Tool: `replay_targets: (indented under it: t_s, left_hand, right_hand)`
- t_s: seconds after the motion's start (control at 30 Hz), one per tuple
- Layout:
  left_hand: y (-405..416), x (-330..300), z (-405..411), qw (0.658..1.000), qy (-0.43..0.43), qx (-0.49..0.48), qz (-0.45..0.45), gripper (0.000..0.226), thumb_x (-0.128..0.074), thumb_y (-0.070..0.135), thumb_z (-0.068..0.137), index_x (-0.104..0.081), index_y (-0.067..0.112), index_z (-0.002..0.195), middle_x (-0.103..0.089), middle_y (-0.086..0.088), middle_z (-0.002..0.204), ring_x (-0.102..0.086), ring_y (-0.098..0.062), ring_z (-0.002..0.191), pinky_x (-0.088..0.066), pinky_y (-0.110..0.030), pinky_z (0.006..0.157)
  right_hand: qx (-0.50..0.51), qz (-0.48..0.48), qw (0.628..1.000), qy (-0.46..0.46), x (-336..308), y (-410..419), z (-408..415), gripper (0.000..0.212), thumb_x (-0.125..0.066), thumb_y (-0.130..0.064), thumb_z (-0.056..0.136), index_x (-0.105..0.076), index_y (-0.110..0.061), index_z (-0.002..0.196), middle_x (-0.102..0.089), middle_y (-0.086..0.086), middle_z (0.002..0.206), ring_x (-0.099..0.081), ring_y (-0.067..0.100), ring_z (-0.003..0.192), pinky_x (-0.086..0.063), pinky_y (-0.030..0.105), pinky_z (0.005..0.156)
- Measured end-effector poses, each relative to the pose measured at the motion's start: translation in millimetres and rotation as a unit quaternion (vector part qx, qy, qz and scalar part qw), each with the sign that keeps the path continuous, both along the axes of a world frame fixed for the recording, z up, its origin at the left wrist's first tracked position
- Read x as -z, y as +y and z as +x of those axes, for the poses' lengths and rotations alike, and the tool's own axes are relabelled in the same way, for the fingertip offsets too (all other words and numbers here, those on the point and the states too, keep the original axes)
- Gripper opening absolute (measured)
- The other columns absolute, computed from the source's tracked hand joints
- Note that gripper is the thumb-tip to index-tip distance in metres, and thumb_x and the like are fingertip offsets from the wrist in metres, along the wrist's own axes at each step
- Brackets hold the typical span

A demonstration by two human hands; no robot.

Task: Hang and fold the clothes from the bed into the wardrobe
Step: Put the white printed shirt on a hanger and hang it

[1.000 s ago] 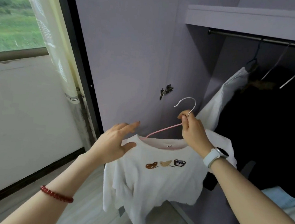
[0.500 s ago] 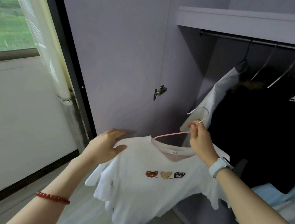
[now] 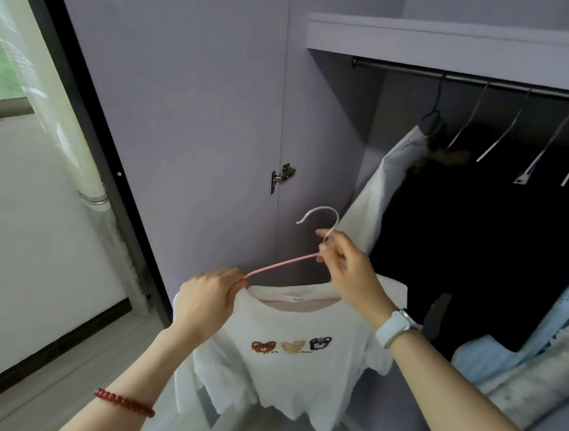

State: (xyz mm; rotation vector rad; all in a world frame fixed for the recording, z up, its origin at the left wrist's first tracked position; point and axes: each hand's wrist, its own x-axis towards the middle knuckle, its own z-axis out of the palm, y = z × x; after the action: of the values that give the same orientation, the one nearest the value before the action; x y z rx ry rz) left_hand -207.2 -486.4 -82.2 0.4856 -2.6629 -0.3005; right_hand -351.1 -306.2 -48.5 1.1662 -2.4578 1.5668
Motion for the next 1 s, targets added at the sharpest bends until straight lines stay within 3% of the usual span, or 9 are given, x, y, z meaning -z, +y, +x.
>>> replay_targets:
  t_s: [0.07,0.13,0.23,0.37,0.5,0.6,0.7,0.87,1.0]
  left_hand:
    - [-10.6,1.9,2.8,0.999,0.034,-0.006,-0.003,0.040,-0.031,0.039,0.091,-0.067,0.024,0.082,-0.068,0.009,0.072,-0.061,-0.027,0.059,-0.042,-0.026,0.054]
    - [-20.2,2.1,5.7,0.999,0.034,-0.030,0.000,0.045,-0.025,0.043,0.091,-0.066,0.026,0.083,-0.066,0.010,0.071,-0.060,-0.026,0.060,-0.046,-0.030,0.057]
    - [-28.2,-1.1,9.3,0.998,0.040,-0.052,-0.002,0.043,-0.026,0.045,0.092,-0.065,0.029,0.085,-0.066,0.012,0.073,-0.060,-0.026,0.063,-0.047,-0.032,0.059]
    - [-27.6,1.1,8.5,0.998,0.037,-0.045,-0.008,0.033,-0.036,0.034,0.092,-0.067,0.024,0.085,-0.068,0.008,0.076,-0.062,-0.026,0.067,-0.040,-0.028,0.063]
    - [-20.5,-4.1,-1.2,0.999,0.026,-0.041,0.015,0.031,-0.038,0.025,0.099,-0.068,0.020,0.094,-0.069,0.005,0.093,-0.061,-0.026,0.091,-0.033,-0.031,0.078]
    - [-14.0,-19.1,-24.2,0.997,-0.002,-0.040,0.068,0.027,-0.041,0.018,0.099,-0.067,0.012,0.104,-0.066,-0.002,0.105,-0.054,-0.029,0.106,-0.029,-0.032,0.083]
    - [-14.6,-26.2,-53.2,0.997,-0.013,-0.034,0.074,0.025,-0.042,0.015,0.098,-0.066,0.008,0.099,-0.066,-0.010,0.104,-0.052,-0.032,0.106,-0.032,-0.035,0.088]
    - [-20.0,-21.6,-104.5,0.995,-0.030,-0.033,0.088,0.024,-0.042,0.015,0.097,-0.064,0.010,0.088,-0.066,-0.012,0.103,-0.054,-0.035,0.102,-0.036,-0.042,0.095]
    - [-14.3,-34.1,-139.4,0.996,-0.019,-0.015,0.086,0.025,-0.045,0.015,0.096,-0.065,0.012,0.109,-0.059,-0.012,0.121,-0.051,-0.033,0.111,-0.040,-0.039,0.092]
  right_hand:
    - [0.038,0.016,0.999,0.008,5.7,18.6,-15.7,0.029,-0.044,-0.011,0.097,-0.057,-0.013,0.123,-0.067,0.003,0.105,-0.060,0.014,0.101,-0.042,0.027,0.096]
    - [0.095,0.117,0.988,0.034,19.9,39.0,-32.7,0.032,-0.042,-0.012,0.097,-0.056,-0.014,0.125,-0.063,0.005,0.118,-0.054,0.020,0.113,-0.038,0.034,0.101]
    - [0.111,0.241,0.962,0.061,45.9,65.6,-46.5,0.029,-0.039,-0.013,0.097,-0.058,-0.012,0.120,-0.057,0.007,0.118,-0.052,0.028,0.111,-0.038,0.041,0.096]
    - [0.130,0.231,0.964,0.029,55.4,87.1,-52.1,0.023,-0.039,-0.014,0.098,-0.060,-0.009,0.108,-0.056,0.005,0.103,-0.056,0.029,0.097,-0.040,0.039,0.088]
    - [0.093,0.250,0.962,0.055,49.2,97.1,-52.7,0.019,-0.048,-0.021,0.096,-0.061,-0.008,0.102,-0.054,-0.001,0.098,-0.058,0.023,0.091,-0.042,0.036,0.083]
    - [0.137,0.246,0.946,0.162,38.8,105.6,-50.7,0.024,-0.048,-0.028,0.094,-0.063,-0.010,0.088,-0.054,-0.001,0.094,-0.055,0.016,0.074,-0.038,0.029,0.066]
    - [0.145,0.271,0.923,0.232,30.0,116.0,-54.0,0.034,-0.039,-0.034,0.089,-0.061,-0.011,0.075,-0.056,0.002,0.080,-0.057,0.022,0.068,-0.032,0.027,0.066]
    - [0.102,0.278,0.940,0.171,4.0,122.3,-49.0,0.018,-0.042,-0.022,0.097,-0.056,-0.013,0.101,-0.059,0.001,0.099,-0.059,0.026,0.089,-0.039,0.030,0.072]
    - [0.153,0.250,0.945,0.143,-16.4,113.5,-37.3,0.021,-0.036,-0.021,0.099,-0.054,-0.013,0.106,-0.064,0.004,0.099,-0.060,0.029,0.089,-0.040,0.034,0.072]
